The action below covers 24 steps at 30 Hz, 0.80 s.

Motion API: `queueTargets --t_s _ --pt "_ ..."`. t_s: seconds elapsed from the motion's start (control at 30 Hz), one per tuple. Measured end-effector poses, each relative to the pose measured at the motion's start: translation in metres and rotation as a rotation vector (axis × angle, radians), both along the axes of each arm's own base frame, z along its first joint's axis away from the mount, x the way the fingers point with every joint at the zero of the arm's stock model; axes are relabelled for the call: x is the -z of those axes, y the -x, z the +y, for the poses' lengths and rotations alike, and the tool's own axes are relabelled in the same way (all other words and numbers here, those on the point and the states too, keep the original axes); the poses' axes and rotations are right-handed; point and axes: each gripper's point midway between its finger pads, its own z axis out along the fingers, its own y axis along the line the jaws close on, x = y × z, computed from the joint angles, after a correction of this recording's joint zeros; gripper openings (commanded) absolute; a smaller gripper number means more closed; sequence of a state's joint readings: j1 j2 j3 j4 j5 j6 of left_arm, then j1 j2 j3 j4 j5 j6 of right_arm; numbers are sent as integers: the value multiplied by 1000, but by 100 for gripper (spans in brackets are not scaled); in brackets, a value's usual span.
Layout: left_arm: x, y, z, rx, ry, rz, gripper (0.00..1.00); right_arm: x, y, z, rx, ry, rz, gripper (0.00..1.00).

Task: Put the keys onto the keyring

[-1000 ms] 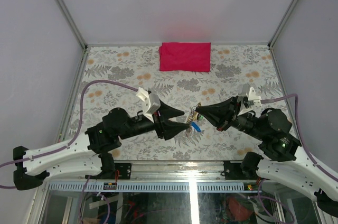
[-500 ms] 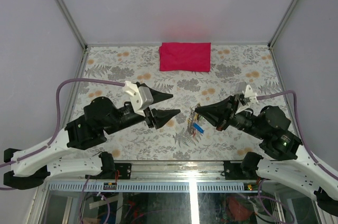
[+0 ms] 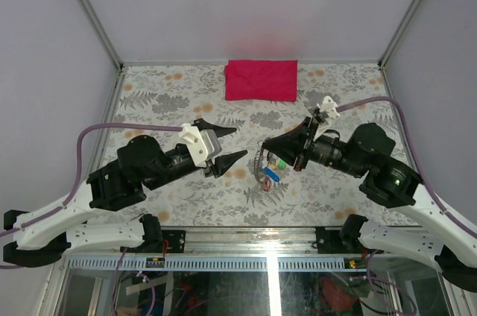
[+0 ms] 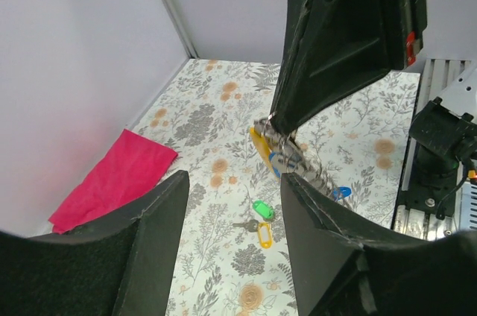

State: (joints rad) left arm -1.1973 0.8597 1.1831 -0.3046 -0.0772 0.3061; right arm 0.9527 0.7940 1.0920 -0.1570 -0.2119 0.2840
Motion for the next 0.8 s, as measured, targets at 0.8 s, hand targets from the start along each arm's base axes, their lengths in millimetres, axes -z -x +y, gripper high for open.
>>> queueTargets --t_s 0.8 --pt "18 -16 4 -50 -61 -230 55 1 -22 4 -138 -68 163 0"
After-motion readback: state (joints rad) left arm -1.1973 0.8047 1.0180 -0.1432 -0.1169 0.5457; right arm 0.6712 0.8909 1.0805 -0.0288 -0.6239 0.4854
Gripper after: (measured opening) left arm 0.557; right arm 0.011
